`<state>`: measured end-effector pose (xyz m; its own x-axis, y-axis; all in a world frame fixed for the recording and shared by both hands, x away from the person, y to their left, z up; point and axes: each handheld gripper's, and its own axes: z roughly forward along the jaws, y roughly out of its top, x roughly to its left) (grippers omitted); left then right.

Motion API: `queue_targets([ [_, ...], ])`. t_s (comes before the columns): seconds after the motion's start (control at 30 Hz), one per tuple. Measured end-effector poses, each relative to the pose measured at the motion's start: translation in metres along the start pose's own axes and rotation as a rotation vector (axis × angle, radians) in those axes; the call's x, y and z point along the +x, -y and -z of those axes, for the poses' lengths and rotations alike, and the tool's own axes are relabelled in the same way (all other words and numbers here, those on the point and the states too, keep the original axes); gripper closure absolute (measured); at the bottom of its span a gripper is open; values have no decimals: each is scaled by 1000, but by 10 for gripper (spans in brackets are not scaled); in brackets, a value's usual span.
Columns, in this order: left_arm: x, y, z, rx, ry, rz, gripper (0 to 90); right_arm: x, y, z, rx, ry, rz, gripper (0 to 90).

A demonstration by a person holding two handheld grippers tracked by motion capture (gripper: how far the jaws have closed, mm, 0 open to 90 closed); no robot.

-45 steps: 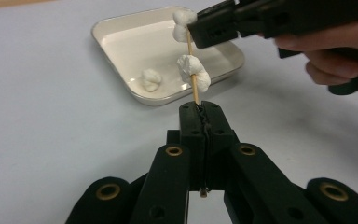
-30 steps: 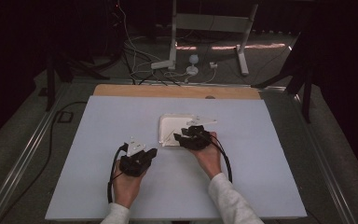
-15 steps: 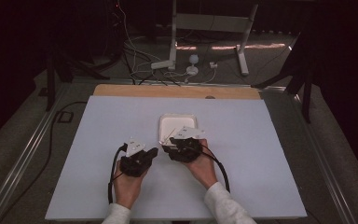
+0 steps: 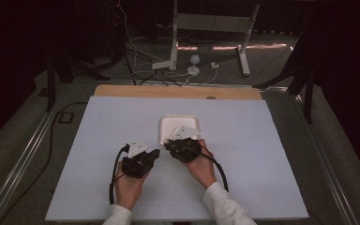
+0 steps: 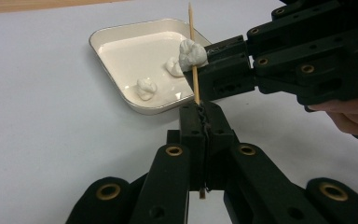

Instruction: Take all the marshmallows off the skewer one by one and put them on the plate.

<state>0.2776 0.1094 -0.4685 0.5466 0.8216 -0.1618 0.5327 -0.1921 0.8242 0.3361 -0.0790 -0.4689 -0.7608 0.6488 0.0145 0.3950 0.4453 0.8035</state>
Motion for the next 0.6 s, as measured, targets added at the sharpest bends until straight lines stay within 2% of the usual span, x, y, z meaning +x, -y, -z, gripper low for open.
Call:
queue_targets([
  [0.6, -1, -2, 4, -15, -41, -1, 900, 2, -9, -7, -7, 41, -90, 851],
])
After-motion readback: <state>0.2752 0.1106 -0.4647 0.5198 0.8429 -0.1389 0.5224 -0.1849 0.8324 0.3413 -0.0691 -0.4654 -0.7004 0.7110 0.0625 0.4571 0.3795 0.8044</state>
